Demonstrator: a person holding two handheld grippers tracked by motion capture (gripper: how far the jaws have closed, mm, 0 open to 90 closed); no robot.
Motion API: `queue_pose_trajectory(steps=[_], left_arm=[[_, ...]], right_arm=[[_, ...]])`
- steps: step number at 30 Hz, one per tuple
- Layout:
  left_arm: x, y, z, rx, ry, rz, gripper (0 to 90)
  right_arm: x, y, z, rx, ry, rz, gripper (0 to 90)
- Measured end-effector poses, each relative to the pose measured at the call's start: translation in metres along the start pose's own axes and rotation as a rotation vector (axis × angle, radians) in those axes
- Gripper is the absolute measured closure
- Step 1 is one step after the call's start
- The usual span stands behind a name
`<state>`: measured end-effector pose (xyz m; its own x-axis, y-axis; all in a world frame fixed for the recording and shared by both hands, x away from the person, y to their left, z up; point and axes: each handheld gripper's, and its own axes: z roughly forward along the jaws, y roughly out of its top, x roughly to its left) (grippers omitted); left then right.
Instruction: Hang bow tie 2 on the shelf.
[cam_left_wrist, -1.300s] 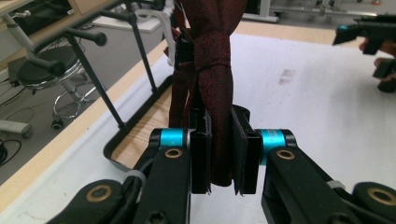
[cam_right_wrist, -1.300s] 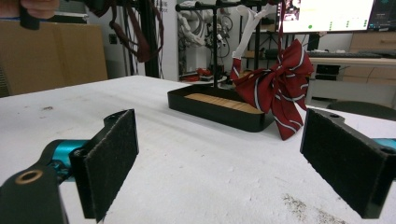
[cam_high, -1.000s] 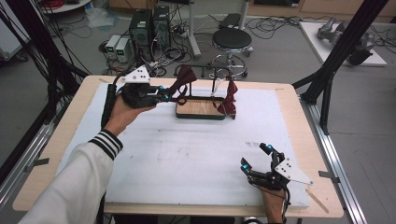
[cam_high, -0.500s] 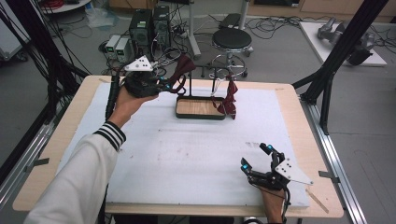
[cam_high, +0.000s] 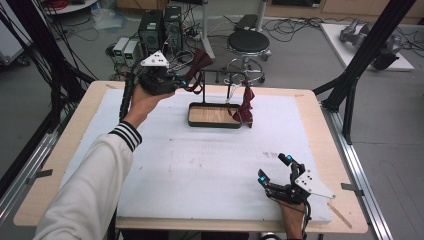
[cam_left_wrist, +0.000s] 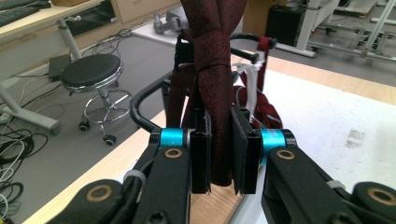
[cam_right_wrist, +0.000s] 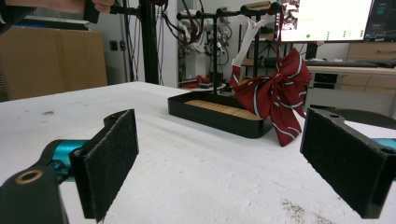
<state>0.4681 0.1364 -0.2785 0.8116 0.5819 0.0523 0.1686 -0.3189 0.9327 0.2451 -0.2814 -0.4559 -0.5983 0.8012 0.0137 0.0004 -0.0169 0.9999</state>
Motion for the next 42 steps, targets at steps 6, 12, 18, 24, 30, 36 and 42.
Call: queue_pose_trajectory(steps=[6,12,18,24,30,36,42], left_arm=[[0.01,-0.002,0.004,-0.012,0.033,-0.028,79.3],[0.016,-0.009,0.01,-0.003,0.057,-0.056,79.3],[0.023,-0.014,0.009,0.003,0.104,-0.079,79.3],[0.027,-0.022,0.009,0.004,0.128,-0.093,79.3],[0.03,-0.034,0.011,0.022,0.138,-0.118,79.3],[0.03,-0.043,0.011,0.013,0.153,-0.138,79.3],[0.032,-0.056,0.009,0.045,0.169,-0.148,79.2]], right_arm=[[0.0,0.0,0.0,-0.002,0.0,-0.007,10.6],[-0.001,0.0,0.001,-0.002,-0.001,-0.009,10.6],[0.0,0.0,0.001,-0.001,-0.002,-0.009,10.6],[-0.001,0.0,0.001,0.0,0.0,-0.011,10.6],[0.0,0.0,0.001,0.008,0.002,-0.003,10.6],[0.0,0.0,0.001,0.009,0.001,-0.011,10.6],[0.0,0.0,0.001,0.008,-0.002,-0.013,10.6]])
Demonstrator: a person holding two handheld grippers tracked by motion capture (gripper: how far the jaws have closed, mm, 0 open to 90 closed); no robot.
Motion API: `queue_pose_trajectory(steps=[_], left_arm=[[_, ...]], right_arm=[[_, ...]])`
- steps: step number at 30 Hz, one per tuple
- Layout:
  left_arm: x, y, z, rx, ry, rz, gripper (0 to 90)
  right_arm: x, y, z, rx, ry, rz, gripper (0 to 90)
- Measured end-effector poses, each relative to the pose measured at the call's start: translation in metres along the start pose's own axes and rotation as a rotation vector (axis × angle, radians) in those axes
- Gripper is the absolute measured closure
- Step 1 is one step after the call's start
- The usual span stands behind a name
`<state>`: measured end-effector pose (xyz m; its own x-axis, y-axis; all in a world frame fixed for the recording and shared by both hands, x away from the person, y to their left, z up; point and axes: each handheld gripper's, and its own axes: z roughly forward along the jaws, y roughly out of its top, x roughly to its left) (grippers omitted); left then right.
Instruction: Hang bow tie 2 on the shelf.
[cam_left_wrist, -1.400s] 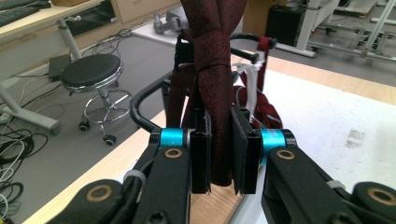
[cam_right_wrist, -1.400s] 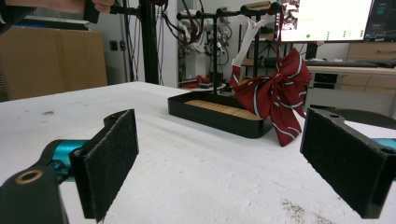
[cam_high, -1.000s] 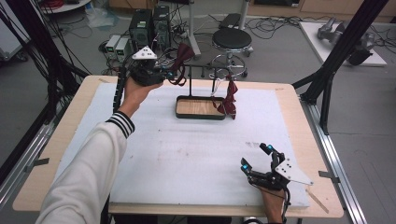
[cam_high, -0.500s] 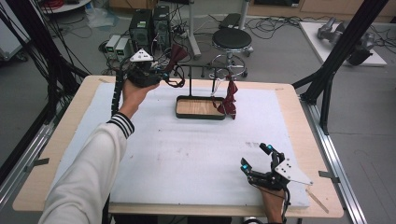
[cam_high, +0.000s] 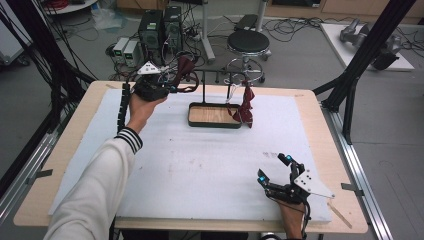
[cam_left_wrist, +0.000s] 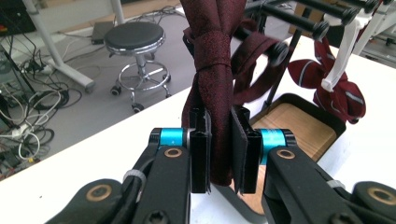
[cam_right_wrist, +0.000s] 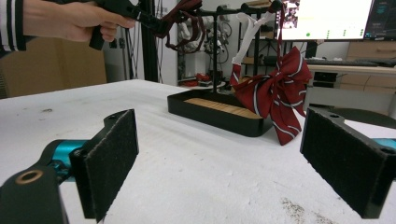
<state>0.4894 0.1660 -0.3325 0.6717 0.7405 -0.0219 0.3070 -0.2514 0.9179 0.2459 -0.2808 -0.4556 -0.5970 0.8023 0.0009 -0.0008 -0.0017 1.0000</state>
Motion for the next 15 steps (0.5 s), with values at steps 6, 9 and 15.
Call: queue_pose_trajectory(steps=[6,9,15], left_arm=[[0.0021,-0.0054,-0.002,0.0,-0.007,-0.018,78.8],[0.0026,-0.0081,-0.002,0.003,-0.008,-0.031,78.5],[0.0036,-0.0104,-0.002,0.011,-0.01,-0.034,78.5]], right_arm=[[0.0002,0.0,0.0,0.004,0.001,0.003,10.6],[0.0003,0.0,0.0002,0.001,-0.002,-0.002,10.6],[0.0008,0.0,0.0001,0.002,-0.003,0.001,10.6]])
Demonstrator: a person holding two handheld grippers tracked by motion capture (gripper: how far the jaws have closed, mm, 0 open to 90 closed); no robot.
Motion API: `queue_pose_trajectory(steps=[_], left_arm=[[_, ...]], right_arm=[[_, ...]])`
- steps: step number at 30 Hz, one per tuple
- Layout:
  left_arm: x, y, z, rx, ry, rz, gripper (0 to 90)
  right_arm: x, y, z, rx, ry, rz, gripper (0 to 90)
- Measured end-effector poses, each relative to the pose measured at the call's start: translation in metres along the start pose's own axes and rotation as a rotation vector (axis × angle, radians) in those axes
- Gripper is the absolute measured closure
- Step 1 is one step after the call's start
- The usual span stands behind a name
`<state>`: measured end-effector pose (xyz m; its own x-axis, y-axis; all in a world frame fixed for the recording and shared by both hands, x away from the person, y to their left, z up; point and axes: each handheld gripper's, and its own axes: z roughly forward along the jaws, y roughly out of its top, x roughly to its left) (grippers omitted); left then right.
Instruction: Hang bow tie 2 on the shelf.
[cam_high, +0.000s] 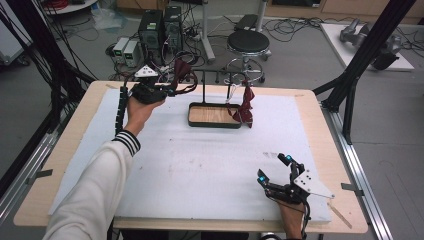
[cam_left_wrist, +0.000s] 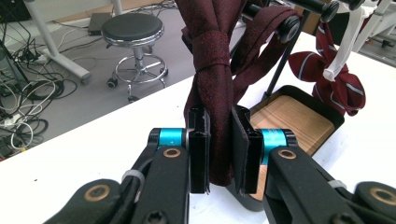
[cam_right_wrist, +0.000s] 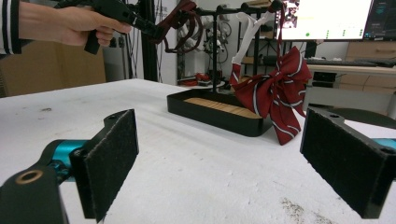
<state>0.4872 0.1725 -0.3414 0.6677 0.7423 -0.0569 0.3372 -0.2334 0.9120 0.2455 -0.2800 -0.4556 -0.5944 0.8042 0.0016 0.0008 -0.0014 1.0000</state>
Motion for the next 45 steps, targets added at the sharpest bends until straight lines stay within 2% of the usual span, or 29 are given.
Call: queue_pose_trajectory(steps=[5,7,11,13,16,22,25,26,27,31,35,40,41,45], left_arm=[[0.002,-0.007,0.002,0.01,0.001,-0.023,78.1],[0.003,-0.009,0.002,0.011,-0.004,-0.026,74.1],[0.004,-0.011,0.006,0.009,-0.007,-0.031,42.2],[0.004,-0.012,0.007,-0.025,-0.025,-0.021,30.0],[0.004,-0.011,0.006,-0.07,-0.021,-0.029,16.5],[0.006,-0.008,-0.001,-0.109,-0.03,-0.008,13.4],[0.006,-0.007,-0.006,-0.137,-0.04,-0.001,12.6],[0.005,-0.008,-0.014,-0.168,-0.047,0.006,12.6],[0.005,-0.008,-0.014,-0.168,-0.047,0.006,12.6],[0.0,-0.013,-0.042,-0.231,-0.058,0.036,12.6],[-0.004,-0.018,-0.069,-0.274,-0.061,0.093,12.6],[-0.007,-0.034,-0.103,-0.341,-0.069,0.125,12.6],[-0.007,-0.034,-0.103,-0.341,-0.069,0.125,12.8],[-0.007,-0.062,-0.12,-0.337,-0.079,0.129,12.8]], right_arm=[[0.0,0.0,0.0,0.001,0.002,-0.007,10.6],[0.0,0.0,0.0,0.0,0.002,-0.005,10.6],[0.0,0.0,0.0,0.003,0.001,-0.004,10.6],[0.0,0.0,0.0,0.001,0.0,-0.006,10.6],[0.001,0.0,0.0,0.002,0.0,-0.005,10.6],[0.001,0.0,0.0,0.005,0.0,-0.009,10.6],[0.001,0.0,0.0,0.004,0.001,-0.005,10.6],[0.001,0.0,0.0,0.004,0.001,-0.003,10.6],[0.001,0.0,0.0,0.005,0.002,-0.004,10.6],[0.001,0.0,0.0,0.004,0.001,-0.012,10.6],[0.0,0.0,0.0,0.001,0.001,-0.006,10.6],[0.0,0.0,0.0,0.0,0.0,-0.002,10.6],[0.0,0.0,0.0,0.0,0.0,-0.001,10.6],[0.0,0.0,0.0,0.0,-0.003,-0.001,10.6]])
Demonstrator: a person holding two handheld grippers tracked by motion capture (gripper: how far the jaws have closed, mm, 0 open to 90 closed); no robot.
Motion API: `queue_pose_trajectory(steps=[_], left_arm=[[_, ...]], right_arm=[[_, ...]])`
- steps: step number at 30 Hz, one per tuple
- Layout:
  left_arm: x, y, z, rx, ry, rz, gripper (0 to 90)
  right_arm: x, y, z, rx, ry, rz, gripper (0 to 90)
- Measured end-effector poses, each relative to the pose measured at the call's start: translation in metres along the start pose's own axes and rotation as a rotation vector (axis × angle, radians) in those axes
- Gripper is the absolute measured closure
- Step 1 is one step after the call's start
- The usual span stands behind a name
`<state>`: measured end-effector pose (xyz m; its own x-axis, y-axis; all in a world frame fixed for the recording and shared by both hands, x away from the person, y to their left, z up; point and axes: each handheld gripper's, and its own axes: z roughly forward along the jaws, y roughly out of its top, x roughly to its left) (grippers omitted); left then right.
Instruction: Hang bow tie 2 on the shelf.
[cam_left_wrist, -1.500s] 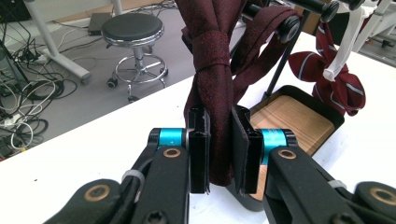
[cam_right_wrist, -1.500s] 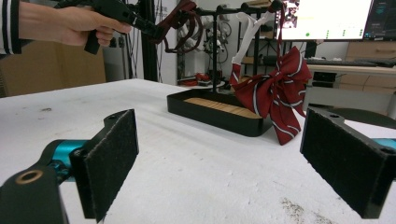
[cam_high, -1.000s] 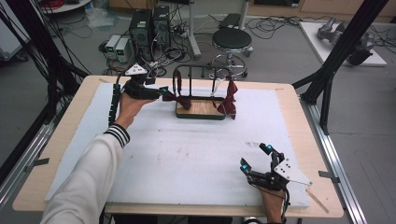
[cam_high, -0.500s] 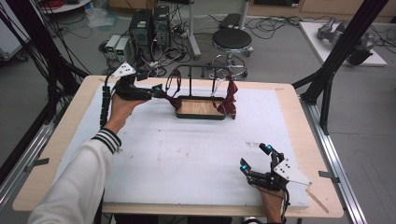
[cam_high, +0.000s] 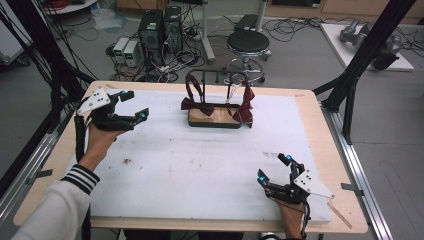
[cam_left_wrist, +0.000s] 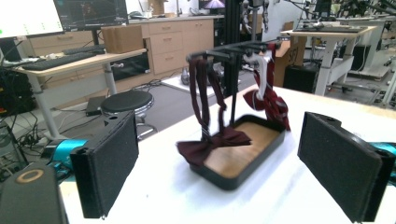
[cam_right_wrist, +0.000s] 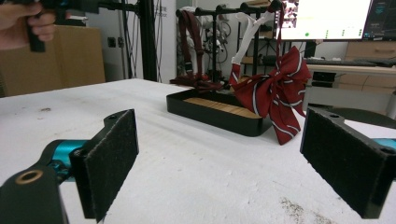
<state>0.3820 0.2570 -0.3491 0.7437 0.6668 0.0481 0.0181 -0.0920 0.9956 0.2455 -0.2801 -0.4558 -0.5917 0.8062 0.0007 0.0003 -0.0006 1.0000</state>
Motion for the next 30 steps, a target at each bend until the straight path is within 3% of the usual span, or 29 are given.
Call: queue_pose_trajectory(steps=[11,12,16,21,25,30], left_arm=[[-0.028,-0.049,-0.044,-0.004,0.007,-0.026,12.8],[-0.036,-0.062,-0.054,-0.009,0.025,-0.04,12.8],[-0.046,-0.079,-0.071,-0.021,0.072,-0.026,12.8],[-0.049,-0.093,-0.084,-0.046,0.107,-0.044,12.8],[-0.048,-0.11,-0.093,-0.075,0.159,-0.075,12.8],[-0.05,-0.111,-0.094,-0.088,0.166,-0.056,13.0]], right_arm=[[0.002,0.0,-0.001,-0.003,-0.006,-0.014,10.6],[0.002,0.0,-0.001,-0.003,-0.009,-0.016,10.6],[0.002,0.0,-0.001,-0.008,-0.009,-0.017,10.6],[0.002,0.0,-0.001,-0.009,-0.013,-0.012,10.6],[0.002,0.0,-0.001,-0.005,-0.014,-0.015,10.6],[0.002,0.0,-0.001,-0.003,-0.014,-0.015,10.6]])
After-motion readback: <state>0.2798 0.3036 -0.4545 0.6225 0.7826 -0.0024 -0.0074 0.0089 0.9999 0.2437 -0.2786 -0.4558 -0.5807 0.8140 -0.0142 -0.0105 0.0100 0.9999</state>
